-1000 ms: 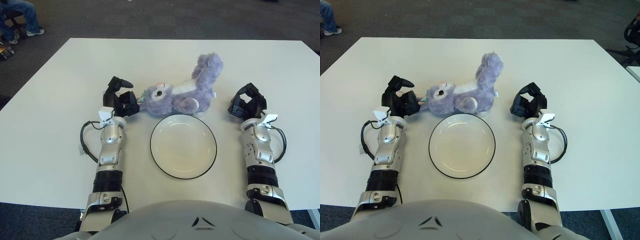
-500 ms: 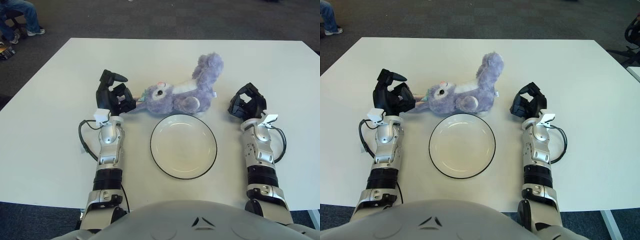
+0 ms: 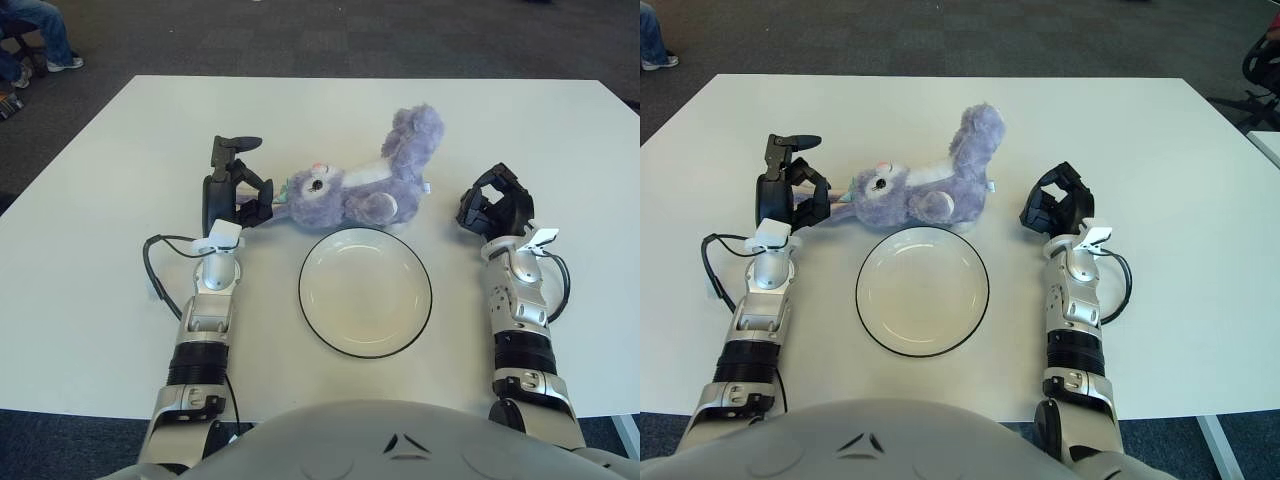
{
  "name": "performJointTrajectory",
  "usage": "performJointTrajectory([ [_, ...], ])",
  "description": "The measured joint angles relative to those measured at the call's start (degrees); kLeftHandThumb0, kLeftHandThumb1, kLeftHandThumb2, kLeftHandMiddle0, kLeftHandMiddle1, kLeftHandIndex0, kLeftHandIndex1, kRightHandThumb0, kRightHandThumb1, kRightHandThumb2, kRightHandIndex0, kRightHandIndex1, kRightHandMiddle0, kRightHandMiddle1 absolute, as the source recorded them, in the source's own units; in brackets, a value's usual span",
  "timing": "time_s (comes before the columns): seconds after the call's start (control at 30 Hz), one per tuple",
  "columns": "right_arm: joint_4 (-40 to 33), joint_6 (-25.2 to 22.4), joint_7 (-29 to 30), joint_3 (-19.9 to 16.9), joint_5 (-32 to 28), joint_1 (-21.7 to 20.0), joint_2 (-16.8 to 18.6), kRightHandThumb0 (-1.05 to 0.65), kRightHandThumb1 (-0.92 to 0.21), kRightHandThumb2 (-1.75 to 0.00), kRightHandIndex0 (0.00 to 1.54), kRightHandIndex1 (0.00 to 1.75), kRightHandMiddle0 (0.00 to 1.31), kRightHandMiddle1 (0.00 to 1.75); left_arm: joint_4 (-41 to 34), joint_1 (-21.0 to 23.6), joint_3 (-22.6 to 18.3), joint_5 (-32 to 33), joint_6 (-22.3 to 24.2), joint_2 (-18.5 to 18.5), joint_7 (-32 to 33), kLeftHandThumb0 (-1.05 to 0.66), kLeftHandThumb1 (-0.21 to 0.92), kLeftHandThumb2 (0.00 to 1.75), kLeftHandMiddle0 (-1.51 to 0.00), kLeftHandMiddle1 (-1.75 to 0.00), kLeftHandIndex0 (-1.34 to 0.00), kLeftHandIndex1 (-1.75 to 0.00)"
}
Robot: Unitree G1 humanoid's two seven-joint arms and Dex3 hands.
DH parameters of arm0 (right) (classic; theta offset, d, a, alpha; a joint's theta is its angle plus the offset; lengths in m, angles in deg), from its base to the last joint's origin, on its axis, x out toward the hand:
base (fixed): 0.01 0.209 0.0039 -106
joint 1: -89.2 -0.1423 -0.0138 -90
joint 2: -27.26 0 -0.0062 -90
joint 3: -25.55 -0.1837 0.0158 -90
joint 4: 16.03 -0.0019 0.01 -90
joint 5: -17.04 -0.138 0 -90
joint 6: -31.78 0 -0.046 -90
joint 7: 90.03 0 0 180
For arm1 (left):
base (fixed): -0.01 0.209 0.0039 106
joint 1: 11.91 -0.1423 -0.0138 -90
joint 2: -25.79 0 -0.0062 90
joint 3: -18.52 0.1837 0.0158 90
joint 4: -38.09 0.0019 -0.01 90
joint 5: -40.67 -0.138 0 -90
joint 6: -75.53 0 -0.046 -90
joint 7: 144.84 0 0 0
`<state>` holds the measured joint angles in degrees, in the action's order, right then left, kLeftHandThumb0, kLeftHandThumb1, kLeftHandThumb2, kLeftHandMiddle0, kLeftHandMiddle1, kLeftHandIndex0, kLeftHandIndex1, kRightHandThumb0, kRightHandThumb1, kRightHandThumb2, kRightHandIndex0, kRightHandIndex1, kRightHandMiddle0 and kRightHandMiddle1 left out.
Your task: Put the doll into the plate.
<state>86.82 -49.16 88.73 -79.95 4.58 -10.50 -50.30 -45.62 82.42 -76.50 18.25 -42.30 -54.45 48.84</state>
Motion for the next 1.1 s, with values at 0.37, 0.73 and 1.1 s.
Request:
performJointTrajectory([
  [0.37,-0.19,-0.16,0.11,0.14,-0.09,0.19,0.6,-0.52,-0.22,-1.43,1.17,1.75,0.69,1.75,-2.63,-1.63,0.57,-5.9,3.36,-3.04,1.78,-1.0,0.92,0.33,-0.1,-0.31,0.0,-0.07],
  [0.73,-0.47,-0.83,0.2,0.14,-0.09,0.19,0.75,-0.52,-0.22,-1.44,1.16,1.75,0.7,1.75,-10.38,-2.89,3.12,-19.32,12.74,-5.35,3.85,-1.05,0.92,0.5,-0.12,-0.22,0.0,0.0],
  [1.1,-0.47,-0.83,-0.08,0.07,-0.19,0.2,0.76,-0.52,-0.22,-1.44,1.16,1.75,0.69,1.75,-12.45,-2.92,4.34,-20.42,12.51,-9.73,3.78,-1.05,0.92,0.61,-0.13,-0.17,0.0,0.0],
])
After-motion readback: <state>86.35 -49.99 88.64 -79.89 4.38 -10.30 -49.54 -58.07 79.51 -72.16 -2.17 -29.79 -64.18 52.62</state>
